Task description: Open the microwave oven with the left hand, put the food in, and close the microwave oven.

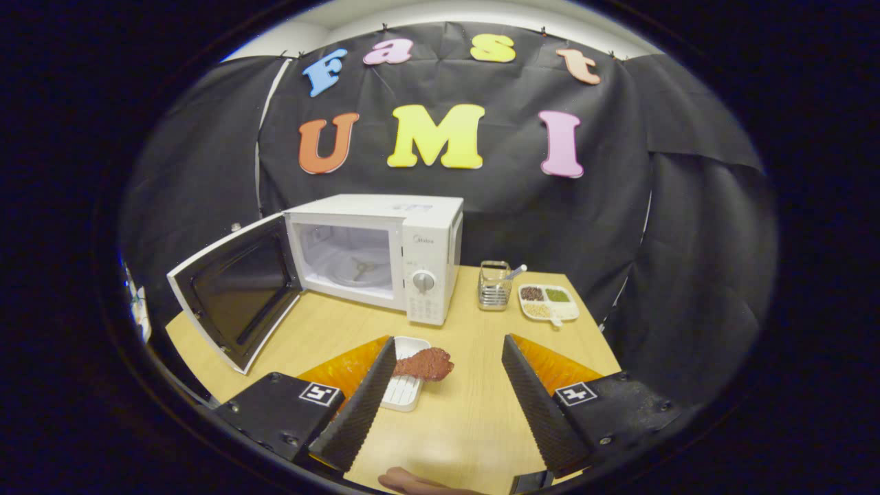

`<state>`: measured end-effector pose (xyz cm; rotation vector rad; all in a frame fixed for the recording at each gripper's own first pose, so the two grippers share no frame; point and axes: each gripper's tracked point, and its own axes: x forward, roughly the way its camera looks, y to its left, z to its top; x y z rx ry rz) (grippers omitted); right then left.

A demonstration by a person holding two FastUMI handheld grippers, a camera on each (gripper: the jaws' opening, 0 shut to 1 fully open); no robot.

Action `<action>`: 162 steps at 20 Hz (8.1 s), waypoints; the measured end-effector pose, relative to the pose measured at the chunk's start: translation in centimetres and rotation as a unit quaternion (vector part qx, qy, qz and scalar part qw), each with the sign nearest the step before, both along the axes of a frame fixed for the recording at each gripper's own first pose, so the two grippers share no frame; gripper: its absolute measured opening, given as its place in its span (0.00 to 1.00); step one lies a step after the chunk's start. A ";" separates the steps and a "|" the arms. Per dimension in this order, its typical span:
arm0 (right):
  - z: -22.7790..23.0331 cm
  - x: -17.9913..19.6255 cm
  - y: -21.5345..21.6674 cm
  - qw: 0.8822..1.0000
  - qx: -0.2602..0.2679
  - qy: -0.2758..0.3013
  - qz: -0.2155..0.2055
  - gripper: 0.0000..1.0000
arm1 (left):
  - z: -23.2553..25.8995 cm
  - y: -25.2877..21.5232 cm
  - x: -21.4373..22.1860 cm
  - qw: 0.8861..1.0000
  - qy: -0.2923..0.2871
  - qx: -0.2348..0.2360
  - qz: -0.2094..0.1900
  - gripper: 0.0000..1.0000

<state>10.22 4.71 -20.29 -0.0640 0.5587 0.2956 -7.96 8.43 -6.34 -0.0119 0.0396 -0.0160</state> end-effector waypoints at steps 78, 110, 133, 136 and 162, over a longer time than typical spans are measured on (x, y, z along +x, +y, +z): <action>-10.1 25.4 32.5 0.951 0.265 -0.067 -0.146 0.14 | -4.4 2.1 5.0 0.997 0.044 -0.049 -0.029 0.93; -2.6 19.2 26.2 0.982 0.078 -0.140 -0.099 0.90 | -3.2 3.7 0.3 0.999 0.036 -0.039 -0.006 0.93; 14.5 -7.4 8.7 0.966 0.036 -0.253 -0.048 0.90 | -5.3 7.6 4.7 0.999 0.009 -0.011 0.037 0.92; 15.2 -10.5 7.3 0.961 0.025 -0.273 -0.035 0.91 | -6.6 8.3 6.7 0.999 0.009 -0.018 0.038 0.72; 16.6 -15.6 1.3 0.955 0.062 -0.290 -0.024 0.95 | -13.8 3.1 15.1 0.998 0.042 -0.021 -0.037 0.00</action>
